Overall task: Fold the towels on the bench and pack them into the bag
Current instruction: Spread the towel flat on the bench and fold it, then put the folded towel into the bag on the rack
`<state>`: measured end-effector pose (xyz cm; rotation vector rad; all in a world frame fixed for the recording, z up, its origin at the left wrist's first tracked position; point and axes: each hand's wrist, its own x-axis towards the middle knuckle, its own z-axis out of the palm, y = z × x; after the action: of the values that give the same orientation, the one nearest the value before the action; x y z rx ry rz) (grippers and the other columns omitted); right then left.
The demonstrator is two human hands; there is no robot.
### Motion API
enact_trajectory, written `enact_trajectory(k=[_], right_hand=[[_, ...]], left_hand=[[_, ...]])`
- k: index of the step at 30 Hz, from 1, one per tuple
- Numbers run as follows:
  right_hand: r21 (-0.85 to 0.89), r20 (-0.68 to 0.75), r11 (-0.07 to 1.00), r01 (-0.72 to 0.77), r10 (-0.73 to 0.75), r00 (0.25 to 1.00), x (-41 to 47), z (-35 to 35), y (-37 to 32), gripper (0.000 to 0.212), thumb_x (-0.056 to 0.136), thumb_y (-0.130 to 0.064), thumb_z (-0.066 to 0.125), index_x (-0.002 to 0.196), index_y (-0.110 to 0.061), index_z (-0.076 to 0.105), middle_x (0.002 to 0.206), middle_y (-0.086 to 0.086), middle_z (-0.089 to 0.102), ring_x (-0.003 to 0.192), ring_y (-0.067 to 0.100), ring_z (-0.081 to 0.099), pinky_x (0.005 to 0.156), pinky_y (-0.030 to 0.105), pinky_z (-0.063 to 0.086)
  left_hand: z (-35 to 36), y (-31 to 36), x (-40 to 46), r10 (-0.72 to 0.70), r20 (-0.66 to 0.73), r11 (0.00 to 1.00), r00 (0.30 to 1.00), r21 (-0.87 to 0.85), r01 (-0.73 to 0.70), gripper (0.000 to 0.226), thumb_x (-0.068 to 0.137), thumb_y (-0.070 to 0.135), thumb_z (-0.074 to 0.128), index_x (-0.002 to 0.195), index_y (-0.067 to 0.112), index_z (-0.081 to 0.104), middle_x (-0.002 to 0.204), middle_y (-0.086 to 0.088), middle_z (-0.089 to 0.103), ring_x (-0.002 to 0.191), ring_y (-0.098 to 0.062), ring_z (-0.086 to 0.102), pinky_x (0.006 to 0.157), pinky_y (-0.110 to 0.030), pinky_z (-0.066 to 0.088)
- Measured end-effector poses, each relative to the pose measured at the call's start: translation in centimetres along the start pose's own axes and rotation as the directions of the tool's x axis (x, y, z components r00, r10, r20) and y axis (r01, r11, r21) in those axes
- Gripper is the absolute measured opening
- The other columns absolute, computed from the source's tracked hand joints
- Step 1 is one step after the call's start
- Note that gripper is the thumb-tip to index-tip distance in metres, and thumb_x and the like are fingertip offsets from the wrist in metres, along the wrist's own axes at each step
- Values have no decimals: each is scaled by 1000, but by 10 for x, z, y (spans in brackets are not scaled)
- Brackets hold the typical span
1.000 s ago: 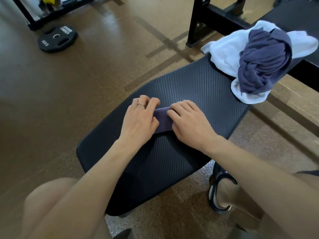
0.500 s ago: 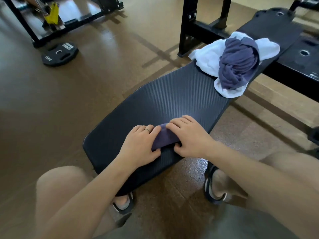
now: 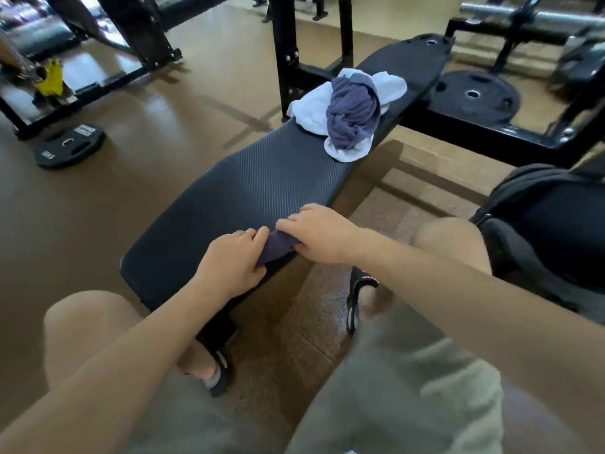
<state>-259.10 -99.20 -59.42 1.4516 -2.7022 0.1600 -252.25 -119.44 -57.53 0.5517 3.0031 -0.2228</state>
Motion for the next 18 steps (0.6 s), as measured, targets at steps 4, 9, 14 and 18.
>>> enact_trajectory(k=[4,9,14,18], right_hand=[[32,-8,989,-146,146,989,-45,-62,31,24,82,-25,62,102,-15,54,85,9,67,76,35,61,74,44,49],[22,-83,959,-282,283,955,-109,-133,48,38,82,-30,66,115,-15,54,102,7,67,90,31,62,66,33,31],[-89,-84,896,-435,428,900,-171,-180,59,37,86,-36,65,117,-20,53,101,4,65,96,32,62,65,34,35],[-135,-124,825,-549,536,835,-220,-193,67,37,85,-38,65,113,-18,51,94,2,60,93,34,61,65,38,41]], left_hand=[[-62,27,24,75,-11,989,997,-127,-75,34,91,40,65,115,23,47,96,7,60,89,-20,66,72,-35,53],[-134,76,60,220,-150,968,964,-85,-234,34,85,34,67,96,22,37,87,-6,60,85,-36,61,65,-38,38],[-180,135,93,372,-190,903,909,-152,-401,35,85,25,72,114,15,55,88,-1,60,80,-26,53,68,-38,41],[-191,185,115,472,-223,848,853,-151,-508,29,87,23,70,107,13,53,87,-4,62,82,-29,57,68,-40,41]])
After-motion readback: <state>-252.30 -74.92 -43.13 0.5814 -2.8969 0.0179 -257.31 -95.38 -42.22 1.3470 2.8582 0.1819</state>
